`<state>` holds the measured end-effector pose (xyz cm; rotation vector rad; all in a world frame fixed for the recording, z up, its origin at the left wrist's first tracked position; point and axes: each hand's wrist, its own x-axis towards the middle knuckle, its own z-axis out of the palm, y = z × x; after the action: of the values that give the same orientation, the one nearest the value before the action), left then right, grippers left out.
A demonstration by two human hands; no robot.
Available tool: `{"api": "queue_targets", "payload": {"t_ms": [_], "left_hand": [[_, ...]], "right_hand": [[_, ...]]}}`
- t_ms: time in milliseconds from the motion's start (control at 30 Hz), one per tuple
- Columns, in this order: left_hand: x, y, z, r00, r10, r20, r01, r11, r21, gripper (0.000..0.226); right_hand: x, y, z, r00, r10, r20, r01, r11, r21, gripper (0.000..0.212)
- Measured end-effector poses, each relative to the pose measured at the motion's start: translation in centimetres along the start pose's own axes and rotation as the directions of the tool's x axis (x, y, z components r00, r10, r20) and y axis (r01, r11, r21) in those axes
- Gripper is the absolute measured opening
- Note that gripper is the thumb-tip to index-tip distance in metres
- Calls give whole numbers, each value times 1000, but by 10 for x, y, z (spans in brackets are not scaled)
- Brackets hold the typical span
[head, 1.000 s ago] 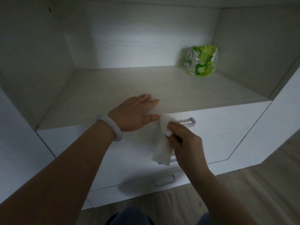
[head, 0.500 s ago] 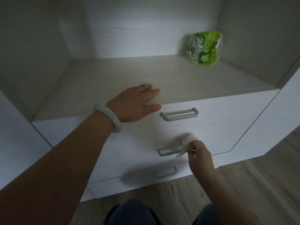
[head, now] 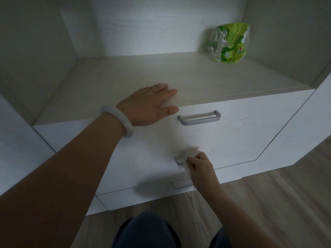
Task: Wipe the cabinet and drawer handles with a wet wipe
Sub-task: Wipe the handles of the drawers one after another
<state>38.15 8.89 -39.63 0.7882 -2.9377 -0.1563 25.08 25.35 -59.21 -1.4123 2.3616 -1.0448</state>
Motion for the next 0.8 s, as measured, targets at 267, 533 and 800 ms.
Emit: {"api": "queue_targets", "payload": {"t_ms": [267,533,800], "left_hand": [[1,0,0,1000,-7,9,8,1000,-18,66],[1,-2,2,1000,0,5,0,1000,-14,67],[-3,0,-1,1000,3,2,-3,1000,-16,67]], "right_hand": [[2,2,-4,989,76,-127,-103,970,-220,17],[8,14,-9,995,74,-68,-78,995,-61,16],[15,-10,-1,984,-117,137,133,984,-115,17]]}}
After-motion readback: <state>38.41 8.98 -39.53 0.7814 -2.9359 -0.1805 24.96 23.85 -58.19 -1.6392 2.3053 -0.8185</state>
